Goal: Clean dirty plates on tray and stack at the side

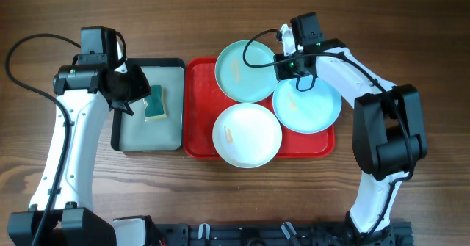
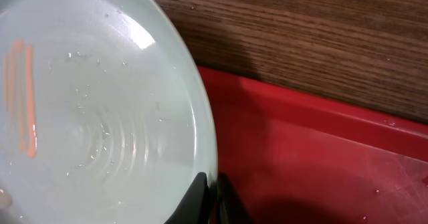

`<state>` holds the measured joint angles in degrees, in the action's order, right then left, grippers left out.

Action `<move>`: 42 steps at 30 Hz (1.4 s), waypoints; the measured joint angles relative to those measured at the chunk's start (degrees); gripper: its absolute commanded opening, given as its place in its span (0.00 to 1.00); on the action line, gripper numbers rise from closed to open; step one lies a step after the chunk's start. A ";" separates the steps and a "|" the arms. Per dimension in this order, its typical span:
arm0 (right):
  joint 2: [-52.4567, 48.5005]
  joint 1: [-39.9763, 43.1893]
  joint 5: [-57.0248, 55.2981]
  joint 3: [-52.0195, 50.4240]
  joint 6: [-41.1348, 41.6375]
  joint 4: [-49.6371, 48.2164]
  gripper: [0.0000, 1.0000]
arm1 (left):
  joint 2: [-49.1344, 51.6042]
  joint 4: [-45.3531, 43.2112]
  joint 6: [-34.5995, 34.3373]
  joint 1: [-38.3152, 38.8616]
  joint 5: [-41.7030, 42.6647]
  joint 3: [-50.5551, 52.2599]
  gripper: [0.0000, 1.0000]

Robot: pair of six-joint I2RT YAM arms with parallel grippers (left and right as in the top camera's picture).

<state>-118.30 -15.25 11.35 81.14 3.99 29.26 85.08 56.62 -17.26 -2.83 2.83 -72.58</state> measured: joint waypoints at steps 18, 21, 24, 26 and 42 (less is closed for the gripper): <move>0.00 0.00 2.08 0.00 1.38 -0.76 0.04 | 5.92 -8.66 0.22 0.02 -2.16 8.17 0.29; 0.00 0.00 2.12 0.00 1.36 -0.98 0.04 | 7.74 -10.95 1.25 0.02 -2.14 8.81 0.30; 0.00 0.00 2.12 0.00 1.38 -1.07 0.04 | 9.27 -13.20 3.76 0.02 -2.14 8.83 0.31; 0.00 0.00 2.12 0.00 1.38 -1.09 0.04 | 10.01 -14.25 5.03 0.20 -2.14 8.83 0.31; 0.00 0.00 2.12 0.00 1.38 -1.22 0.04 | 15.98 -16.83 7.98 4.17 -4.98 8.83 0.30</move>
<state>-118.30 -15.25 13.47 81.14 5.37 28.03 101.06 39.79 -9.28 1.34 -2.15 -63.75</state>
